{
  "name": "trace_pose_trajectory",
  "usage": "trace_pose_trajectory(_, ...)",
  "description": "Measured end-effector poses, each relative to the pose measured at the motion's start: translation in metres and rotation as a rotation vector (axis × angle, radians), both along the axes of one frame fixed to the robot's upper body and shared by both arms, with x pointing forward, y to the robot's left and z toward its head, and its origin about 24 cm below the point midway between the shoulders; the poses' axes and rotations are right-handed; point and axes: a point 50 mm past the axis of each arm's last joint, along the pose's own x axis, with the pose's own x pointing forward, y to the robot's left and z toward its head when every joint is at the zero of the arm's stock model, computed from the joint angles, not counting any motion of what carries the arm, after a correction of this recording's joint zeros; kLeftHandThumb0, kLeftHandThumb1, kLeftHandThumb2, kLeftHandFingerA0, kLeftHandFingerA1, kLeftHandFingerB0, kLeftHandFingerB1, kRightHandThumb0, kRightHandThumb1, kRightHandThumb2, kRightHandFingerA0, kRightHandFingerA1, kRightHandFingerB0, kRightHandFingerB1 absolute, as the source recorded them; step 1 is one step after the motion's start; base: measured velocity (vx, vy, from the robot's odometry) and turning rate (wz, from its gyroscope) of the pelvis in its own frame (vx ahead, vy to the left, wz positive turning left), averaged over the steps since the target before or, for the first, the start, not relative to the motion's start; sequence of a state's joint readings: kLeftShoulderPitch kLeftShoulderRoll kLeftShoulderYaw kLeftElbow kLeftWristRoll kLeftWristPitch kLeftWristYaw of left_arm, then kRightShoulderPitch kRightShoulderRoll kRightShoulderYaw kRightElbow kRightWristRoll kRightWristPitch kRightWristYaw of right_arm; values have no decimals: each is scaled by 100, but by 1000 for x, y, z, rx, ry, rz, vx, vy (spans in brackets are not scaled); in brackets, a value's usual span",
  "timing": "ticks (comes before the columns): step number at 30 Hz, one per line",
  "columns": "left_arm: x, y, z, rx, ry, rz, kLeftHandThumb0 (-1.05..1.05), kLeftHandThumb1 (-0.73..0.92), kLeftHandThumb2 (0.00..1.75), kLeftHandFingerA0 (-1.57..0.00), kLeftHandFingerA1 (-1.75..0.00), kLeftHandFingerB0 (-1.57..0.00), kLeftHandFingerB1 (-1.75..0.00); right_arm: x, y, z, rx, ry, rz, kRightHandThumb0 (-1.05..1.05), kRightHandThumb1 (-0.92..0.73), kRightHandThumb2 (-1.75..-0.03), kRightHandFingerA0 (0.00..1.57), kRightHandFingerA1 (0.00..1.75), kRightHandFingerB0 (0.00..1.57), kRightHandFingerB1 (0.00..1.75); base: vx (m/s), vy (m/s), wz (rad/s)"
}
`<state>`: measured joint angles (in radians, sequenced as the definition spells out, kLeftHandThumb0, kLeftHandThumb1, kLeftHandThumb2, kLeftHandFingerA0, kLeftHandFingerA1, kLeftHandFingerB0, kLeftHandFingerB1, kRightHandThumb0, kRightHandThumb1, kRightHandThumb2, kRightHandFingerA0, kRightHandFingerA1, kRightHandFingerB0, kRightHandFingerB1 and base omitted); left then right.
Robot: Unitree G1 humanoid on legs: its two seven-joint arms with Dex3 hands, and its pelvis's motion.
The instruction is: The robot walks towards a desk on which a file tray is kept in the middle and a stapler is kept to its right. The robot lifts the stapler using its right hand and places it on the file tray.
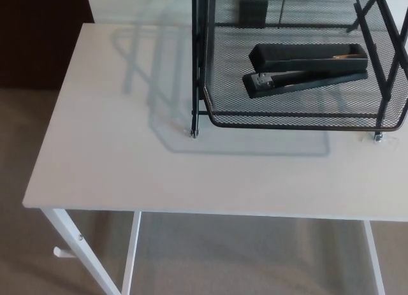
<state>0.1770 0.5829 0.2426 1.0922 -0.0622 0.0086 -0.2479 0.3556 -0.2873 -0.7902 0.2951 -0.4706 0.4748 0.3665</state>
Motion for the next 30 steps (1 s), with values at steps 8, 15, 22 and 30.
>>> trace_pose_trajectory(8,-1,1,2,14,-1,7,-98,82,86,-58,-95,-22,-76,-15,18,-19,7,139,79,-78,-78,-66,95,143,44,90,0,0,0)
trace_pose_trajectory(15,-3,1,2,22,1,3,-99,83,84,-56,-97,-24,-75,-13,24,-16,-6,132,117,-79,-75,-64,82,120,6,38,0,0,0)
trace_pose_trajectory(22,-4,1,2,27,8,3,-96,66,126,-67,-94,-22,-69,-7,21,-20,16,119,66,-80,-55,-90,93,118,13,50,0,0,0)
trace_pose_trajectory(30,-2,2,2,28,4,6,-95,65,126,-55,-87,-13,-66,-5,24,-17,43,79,19,-77,-67,-61,94,123,17,36,0,0,0)
